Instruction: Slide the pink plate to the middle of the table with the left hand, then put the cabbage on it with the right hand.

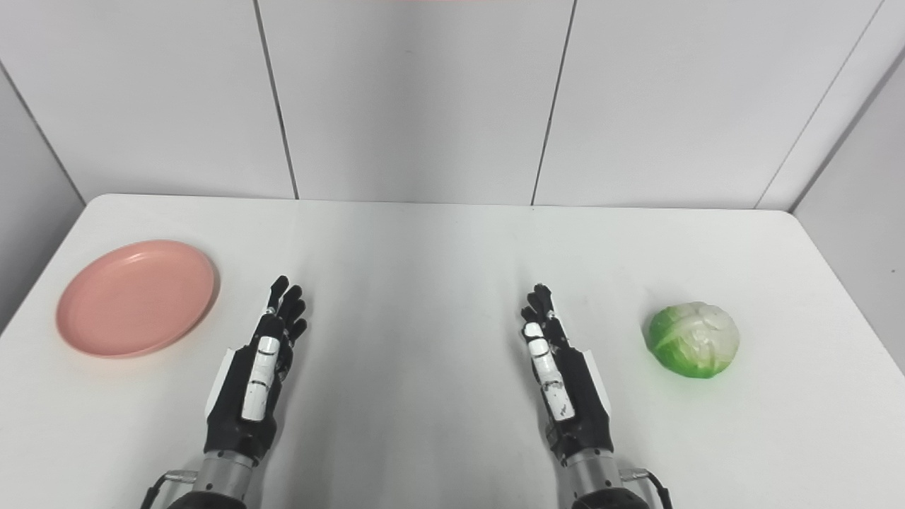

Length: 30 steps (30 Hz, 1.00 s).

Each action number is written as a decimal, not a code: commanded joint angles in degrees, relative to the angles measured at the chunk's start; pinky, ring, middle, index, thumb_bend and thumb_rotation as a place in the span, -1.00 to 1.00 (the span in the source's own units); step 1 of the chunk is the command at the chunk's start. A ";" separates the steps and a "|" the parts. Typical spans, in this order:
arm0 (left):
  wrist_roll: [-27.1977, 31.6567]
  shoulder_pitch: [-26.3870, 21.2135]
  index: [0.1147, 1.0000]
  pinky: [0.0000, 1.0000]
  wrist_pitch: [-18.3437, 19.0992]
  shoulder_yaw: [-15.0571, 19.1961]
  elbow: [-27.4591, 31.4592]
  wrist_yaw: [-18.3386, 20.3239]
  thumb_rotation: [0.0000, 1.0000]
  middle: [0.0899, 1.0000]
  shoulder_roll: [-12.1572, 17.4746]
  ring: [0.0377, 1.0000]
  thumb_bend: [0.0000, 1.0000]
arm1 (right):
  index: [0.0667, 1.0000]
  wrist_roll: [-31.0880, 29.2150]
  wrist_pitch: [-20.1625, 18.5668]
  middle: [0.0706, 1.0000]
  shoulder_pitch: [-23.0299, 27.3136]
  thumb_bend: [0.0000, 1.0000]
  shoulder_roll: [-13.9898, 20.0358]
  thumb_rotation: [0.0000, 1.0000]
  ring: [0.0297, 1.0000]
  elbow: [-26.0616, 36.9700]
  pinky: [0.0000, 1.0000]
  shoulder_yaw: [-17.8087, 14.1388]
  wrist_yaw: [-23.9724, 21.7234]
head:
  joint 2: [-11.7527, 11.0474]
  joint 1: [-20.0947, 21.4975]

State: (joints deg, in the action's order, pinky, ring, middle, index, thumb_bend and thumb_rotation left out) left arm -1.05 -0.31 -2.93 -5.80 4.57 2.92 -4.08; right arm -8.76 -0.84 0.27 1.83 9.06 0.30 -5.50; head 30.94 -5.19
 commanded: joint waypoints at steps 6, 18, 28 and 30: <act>0.50 -1.00 1.00 1.00 -0.42 -0.28 2.02 0.54 0.94 1.00 0.19 1.00 0.25 | 1.00 -0.64 -0.04 1.00 0.78 0.23 -0.09 0.67 0.98 2.24 1.00 -0.43 0.12 | 0.00 0.22; 0.03 -0.86 1.00 1.00 -1.13 -0.40 1.85 0.75 0.96 1.00 0.69 1.00 0.23 | 1.00 -0.63 0.59 1.00 0.47 0.24 0.31 0.64 0.99 1.82 1.00 -0.23 -0.53 | -0.66 0.18; -0.13 -1.54 1.00 1.00 -5.03 -0.38 -3.48 -0.24 0.93 1.00 -0.30 1.00 0.22 | 1.00 -1.46 5.43 1.00 0.93 0.20 1.49 0.73 0.99 -3.08 1.00 -0.95 -2.15 | -6.47 -9.11; -0.70 -2.28 1.00 1.00 -5.25 -0.31 -5.03 -1.06 0.91 1.00 -0.93 1.00 0.25 | 1.00 -2.18 6.38 1.00 1.39 0.22 2.00 0.73 1.00 -5.16 1.00 -1.68 -2.57 | -8.63 -13.61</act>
State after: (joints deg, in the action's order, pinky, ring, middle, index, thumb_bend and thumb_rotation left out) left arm -1.17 -0.59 -6.01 -5.87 -1.21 2.63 -3.81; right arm -10.22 2.42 0.54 3.28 3.35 -0.58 -7.52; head 23.82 -15.47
